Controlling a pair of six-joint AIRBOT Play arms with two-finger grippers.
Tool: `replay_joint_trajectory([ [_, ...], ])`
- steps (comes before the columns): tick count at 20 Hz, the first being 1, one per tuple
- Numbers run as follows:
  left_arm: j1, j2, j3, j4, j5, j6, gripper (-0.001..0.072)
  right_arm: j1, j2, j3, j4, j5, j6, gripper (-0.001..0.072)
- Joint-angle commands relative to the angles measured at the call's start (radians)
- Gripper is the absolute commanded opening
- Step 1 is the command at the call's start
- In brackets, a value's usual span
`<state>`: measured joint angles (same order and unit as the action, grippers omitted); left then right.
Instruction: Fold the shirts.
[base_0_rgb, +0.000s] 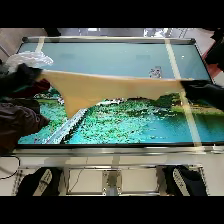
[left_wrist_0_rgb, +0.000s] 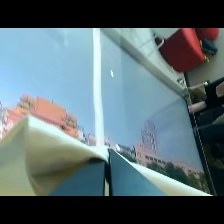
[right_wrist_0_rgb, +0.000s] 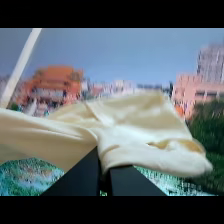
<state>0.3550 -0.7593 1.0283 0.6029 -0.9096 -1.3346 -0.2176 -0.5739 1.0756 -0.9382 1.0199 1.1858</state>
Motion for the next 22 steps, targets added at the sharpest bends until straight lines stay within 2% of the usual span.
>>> replay_joint_trajectory([
  [1, 0.174, 0.293, 0.101, 0.065, -0.078, 0.042, 0.0008, -0.001, 0.204, 0.215, -0.020, 0.009, 0.055, 0.0018],
  [3, 0.233, 0.356, 0.245, 0.144, -0.084, 0.042, 0.0008, -0.001, 0.204, 0.396, -0.043, 0.015, 0.055, 0.0018],
  [6, 0.261, 0.309, 0.465, 0.239, -0.153, 0.042, 0.0008, -0.001, 0.160, 0.534, -0.121, 0.016, 0.060, 0.0018],
  [8, 0.260, 0.219, 0.543, 0.221, -0.227, 0.041, 0.0008, -0.001, 0.103, 0.541, -0.141, 0.022, 0.060, 0.0018],
  [11, 0.246, 0.040, 0.544, 0.123, -0.307, 0.042, 0.0007, -0.001, -0.070, 0.532, -0.129, 0.072, 0.059, 0.0018],
  [13, 0.158, -0.124, 0.544, 0.153, -0.386, 0.042, 0.0007, 0.000, -0.224, 0.489, -0.074, 0.116, 0.053, 0.0019],
  [14, 0.082, -0.214, 0.544, 0.230, -0.399, 0.042, 0.0007, 0.000, -0.298, 0.455, -0.040, 0.124, 0.039, 0.0019],
  [16, -0.082, -0.388, 0.544, 0.440, -0.362, 0.042, 0.0008, 0.000, -0.444, 0.366, 0.003, 0.103, -0.013, 0.0019],
  [18, -0.209, -0.565, 0.544, 0.605, -0.273, 0.041, 0.0008, 0.001, -0.588, 0.289, 0.007, 0.048, -0.022, 0.0020],
  [21, -0.316, -0.807, 0.544, 0.681, -0.084, 0.039, 0.0008, 0.042, -0.818, 0.229, 0.019, -0.092, -0.028, 0.0020],
  [22, -0.337, -0.879, 0.544, 0.694, -0.011, 0.015, 0.0008, 0.064, -0.895, 0.229, 0.019, -0.145, -0.029, 0.0020],
])
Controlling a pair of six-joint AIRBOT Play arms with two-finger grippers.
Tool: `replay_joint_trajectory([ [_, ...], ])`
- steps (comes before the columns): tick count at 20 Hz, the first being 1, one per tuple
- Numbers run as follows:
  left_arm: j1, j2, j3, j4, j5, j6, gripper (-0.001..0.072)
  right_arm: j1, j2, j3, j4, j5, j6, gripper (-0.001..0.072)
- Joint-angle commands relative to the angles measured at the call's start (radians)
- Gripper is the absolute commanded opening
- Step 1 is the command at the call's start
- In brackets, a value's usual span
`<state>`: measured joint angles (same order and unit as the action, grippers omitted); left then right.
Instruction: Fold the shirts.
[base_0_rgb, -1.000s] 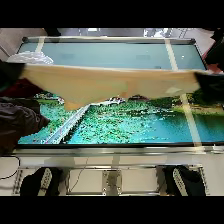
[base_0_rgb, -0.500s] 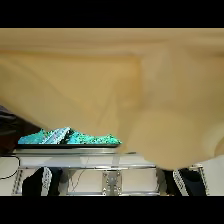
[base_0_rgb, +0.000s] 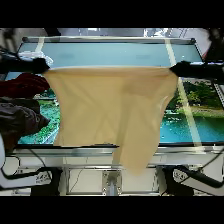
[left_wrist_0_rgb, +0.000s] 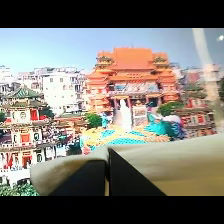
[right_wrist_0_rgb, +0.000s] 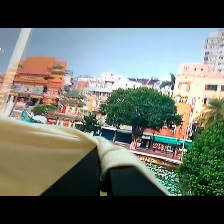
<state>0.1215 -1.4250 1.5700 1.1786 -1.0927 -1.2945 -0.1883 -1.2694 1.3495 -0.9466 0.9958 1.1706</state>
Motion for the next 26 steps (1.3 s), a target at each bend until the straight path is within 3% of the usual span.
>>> replay_joint_trajectory([
  [1, -0.118, -0.269, 0.003, 0.137, 0.238, -0.067, 0.0008, 0.060, -0.272, -0.045, 0.027, -0.189, -0.013, 0.0020],
  [4, -0.138, -0.378, 0.003, 0.157, 0.410, -0.147, 0.0009, 0.130, -0.418, -0.027, 0.034, -0.407, -0.013, 0.0020],
  [7, -0.139, -0.388, 0.004, 0.157, 0.449, -0.146, 0.0009, 0.158, -0.465, 0.028, 0.033, -0.487, -0.013, 0.0020],
  [10, -0.129, -0.357, 0.004, 0.157, 0.429, -0.146, 0.0009, 0.157, -0.441, 0.103, 0.006, -0.391, -0.012, 0.0019],
  [14, -0.126, -0.241, 0.003, 0.158, 0.389, -0.126, 0.0009, 0.157, -0.309, 0.138, -0.151, -0.279, 0.027, 0.0018],
  [16, -0.131, -0.187, 0.003, 0.166, 0.314, -0.104, 0.0008, 0.157, -0.246, 0.135, -0.241, -0.179, 0.065, 0.0018],
  [19, -0.142, -0.161, -0.002, 0.263, 0.096, -0.104, 0.0008, 0.157, -0.175, 0.081, -0.362, -0.043, 0.136, 0.0018],
  [21, -0.151, -0.154, -0.066, 0.311, 0.029, -0.112, 0.0008, 0.157, -0.119, -0.027, -0.377, -0.034, 0.149, 0.0018],
  [26, -0.177, -0.150, -0.230, 0.310, 0.036, -0.119, 0.0009, 0.158, -0.080, -0.310, -0.320, -0.137, 0.150, 0.0018],
])
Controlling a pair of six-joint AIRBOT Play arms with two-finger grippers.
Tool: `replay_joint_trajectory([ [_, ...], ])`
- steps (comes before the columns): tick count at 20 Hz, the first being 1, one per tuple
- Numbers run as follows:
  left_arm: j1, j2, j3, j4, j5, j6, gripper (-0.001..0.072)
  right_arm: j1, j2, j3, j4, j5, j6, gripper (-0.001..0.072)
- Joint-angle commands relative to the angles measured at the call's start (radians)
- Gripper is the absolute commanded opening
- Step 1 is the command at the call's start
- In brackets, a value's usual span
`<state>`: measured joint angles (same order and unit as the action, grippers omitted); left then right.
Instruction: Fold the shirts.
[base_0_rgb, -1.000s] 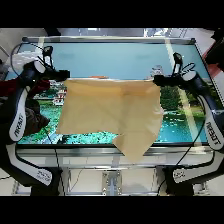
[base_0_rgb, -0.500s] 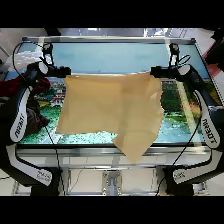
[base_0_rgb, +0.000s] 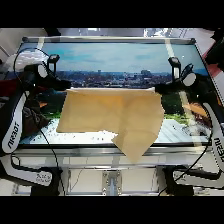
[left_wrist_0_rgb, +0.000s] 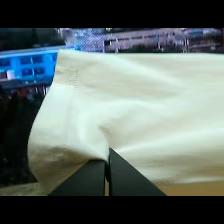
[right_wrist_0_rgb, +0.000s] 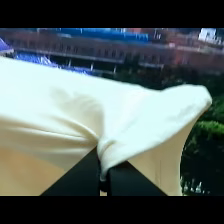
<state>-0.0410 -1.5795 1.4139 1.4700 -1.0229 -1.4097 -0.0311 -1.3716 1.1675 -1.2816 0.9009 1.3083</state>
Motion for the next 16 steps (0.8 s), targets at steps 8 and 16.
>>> replay_joint_trajectory([
  [8, -0.077, -0.063, -0.126, 0.018, -0.046, -0.004, 0.0011, 0.000, 0.000, -0.200, 0.047, -0.044, 0.011, 0.0021],
  [16, 0.015, 0.225, -0.136, 0.018, -0.142, -0.005, 0.0582, -0.026, 0.152, -0.122, -0.078, 0.316, 0.012, 0.0367],
])
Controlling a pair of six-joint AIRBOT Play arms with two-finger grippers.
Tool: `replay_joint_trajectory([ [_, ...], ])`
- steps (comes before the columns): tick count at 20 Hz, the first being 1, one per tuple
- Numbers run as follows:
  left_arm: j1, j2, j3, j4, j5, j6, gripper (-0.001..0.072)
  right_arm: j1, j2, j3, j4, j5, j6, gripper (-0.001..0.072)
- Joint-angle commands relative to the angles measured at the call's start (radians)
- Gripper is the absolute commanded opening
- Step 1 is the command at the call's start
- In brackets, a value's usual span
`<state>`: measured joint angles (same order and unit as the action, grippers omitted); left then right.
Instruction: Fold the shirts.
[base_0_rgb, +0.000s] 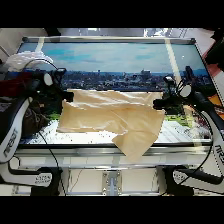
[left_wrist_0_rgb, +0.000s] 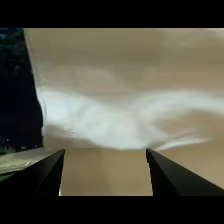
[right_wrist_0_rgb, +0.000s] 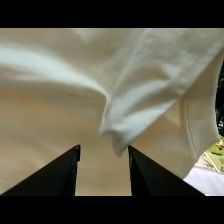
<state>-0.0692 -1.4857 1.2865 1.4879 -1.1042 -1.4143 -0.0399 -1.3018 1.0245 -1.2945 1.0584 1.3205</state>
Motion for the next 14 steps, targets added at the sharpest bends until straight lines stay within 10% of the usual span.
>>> replay_joint_trajectory([
  [1, 0.077, 0.214, -0.048, 0.000, -0.052, -0.002, 0.0582, -0.046, 0.155, -0.003, -0.066, 0.191, 0.000, 0.0376],
  [8, 0.378, 0.828, -0.778, -0.128, 0.241, -0.383, 0.0581, -0.262, 0.495, -0.623, 0.405, 0.227, 0.021, 0.0466],
  [14, 0.579, 0.813, -0.911, -0.494, 0.196, -0.252, 0.0578, -0.265, 0.484, -0.728, 0.412, 0.267, 0.034, 0.0456],
])
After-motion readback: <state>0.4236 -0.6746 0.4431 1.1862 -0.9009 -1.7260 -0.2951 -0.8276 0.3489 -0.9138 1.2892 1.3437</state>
